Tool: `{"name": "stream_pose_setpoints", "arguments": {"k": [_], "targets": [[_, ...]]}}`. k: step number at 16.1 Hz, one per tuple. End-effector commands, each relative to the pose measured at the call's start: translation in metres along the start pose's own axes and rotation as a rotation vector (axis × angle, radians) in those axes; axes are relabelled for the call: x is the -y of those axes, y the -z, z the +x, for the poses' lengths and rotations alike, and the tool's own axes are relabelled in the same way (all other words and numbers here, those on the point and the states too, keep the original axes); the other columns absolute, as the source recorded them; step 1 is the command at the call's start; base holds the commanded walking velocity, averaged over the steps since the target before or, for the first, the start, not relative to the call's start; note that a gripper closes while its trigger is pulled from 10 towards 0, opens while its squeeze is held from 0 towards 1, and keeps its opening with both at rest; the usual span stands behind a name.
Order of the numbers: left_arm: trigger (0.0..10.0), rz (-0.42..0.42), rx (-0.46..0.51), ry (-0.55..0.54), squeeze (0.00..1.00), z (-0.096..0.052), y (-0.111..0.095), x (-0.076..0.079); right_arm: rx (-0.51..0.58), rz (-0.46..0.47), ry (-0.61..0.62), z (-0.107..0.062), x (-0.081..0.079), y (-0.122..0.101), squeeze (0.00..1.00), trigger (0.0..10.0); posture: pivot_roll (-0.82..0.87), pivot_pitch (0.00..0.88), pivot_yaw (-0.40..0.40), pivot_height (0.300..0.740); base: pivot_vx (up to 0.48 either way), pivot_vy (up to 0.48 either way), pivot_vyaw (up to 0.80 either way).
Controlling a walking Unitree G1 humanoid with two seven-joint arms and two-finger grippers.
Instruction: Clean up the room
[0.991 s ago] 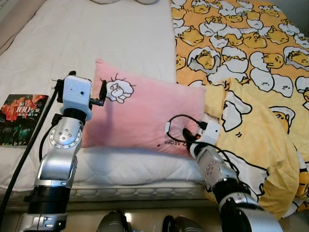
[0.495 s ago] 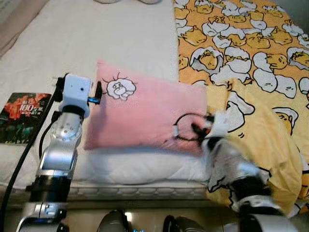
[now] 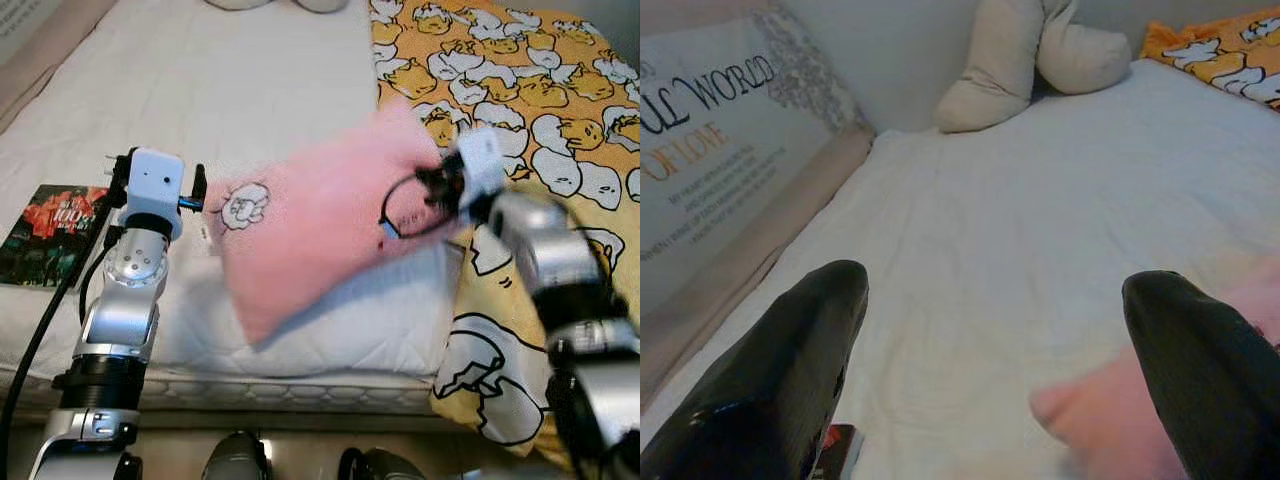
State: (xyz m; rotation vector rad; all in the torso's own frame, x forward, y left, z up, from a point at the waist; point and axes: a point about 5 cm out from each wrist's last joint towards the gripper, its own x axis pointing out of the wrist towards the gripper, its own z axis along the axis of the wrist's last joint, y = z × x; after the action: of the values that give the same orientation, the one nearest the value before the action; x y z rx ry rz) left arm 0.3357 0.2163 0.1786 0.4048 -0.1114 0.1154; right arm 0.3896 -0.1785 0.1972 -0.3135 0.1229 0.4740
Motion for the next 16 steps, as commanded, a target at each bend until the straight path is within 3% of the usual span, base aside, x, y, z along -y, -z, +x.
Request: {"name": "stream_pose_setpoints", "arguments": {"k": [1,2,3,7,8,10,12,13,15,16], "targets": [[10.0,0.003,0.012,-0.010,0.00,0.000,-0.002,0.000,0.028,-0.062,0.014,-0.003,0.010,-0.012,0.00,0.0,0.08,0.041,-0.085,0.740,0.000,0.000,0.00],[10.0,0.001,0.002,-0.018,0.00,-0.001,0.000,-0.001,0.018,-0.210,-0.035,0.002,0.013,-0.027,0.00,0.0,0.08,0.045,-0.087,0.740,0.000,0.000,0.00],[10.0,-0.004,-0.012,-0.017,0.00,-0.002,0.001,0.001,-0.040,-0.319,-0.067,0.004,0.015,-0.025,0.00,0.0,0.09,0.049,-0.088,0.740,0.000,0.000,0.00],[10.0,-0.082,-0.070,0.016,0.00,-0.006,0.002,0.017,-0.159,-0.494,-0.102,0.005,0.024,-0.023,0.00,0.0,0.10,0.058,-0.084,0.740,0.000,0.000,0.00],[10.0,-0.114,-0.081,0.046,0.00,-0.009,-0.002,0.028,-0.195,-0.589,-0.149,0.005,0.024,-0.025,0.00,0.0,0.11,0.063,-0.082,0.740,0.000,0.000,0.00],[10.0,-0.147,-0.074,0.100,0.00,-0.013,-0.011,0.045,-0.212,-0.718,-0.122,0.004,0.034,-0.044,0.00,0.0,0.12,0.067,-0.079,0.740,0.000,0.000,0.00],[10.0,-0.157,-0.075,0.118,0.00,-0.015,-0.014,0.053,-0.161,-0.718,-0.035,0.002,0.043,-0.063,0.00,0.0,0.12,0.068,-0.081,0.740,0.000,0.000,0.00],[10.0,-0.165,-0.081,0.126,0.00,-0.015,-0.015,0.056,-0.109,-0.682,0.066,0.001,0.050,-0.075,0.00,0.0,0.12,0.069,-0.081,0.740,0.000,0.000,0.00],[10.0,-0.169,-0.084,0.140,0.00,-0.017,-0.016,0.061,-0.022,-0.532,0.180,-0.004,0.061,-0.087,0.00,0.0,0.11,0.069,-0.081,0.740,0.000,0.000,0.00],[10.0,-0.169,-0.091,0.145,0.00,-0.018,-0.016,0.063,0.042,-0.366,0.271,-0.009,0.070,-0.089,0.00,0.0,0.11,0.072,-0.079,0.740,0.000,0.000,0.00]]}}
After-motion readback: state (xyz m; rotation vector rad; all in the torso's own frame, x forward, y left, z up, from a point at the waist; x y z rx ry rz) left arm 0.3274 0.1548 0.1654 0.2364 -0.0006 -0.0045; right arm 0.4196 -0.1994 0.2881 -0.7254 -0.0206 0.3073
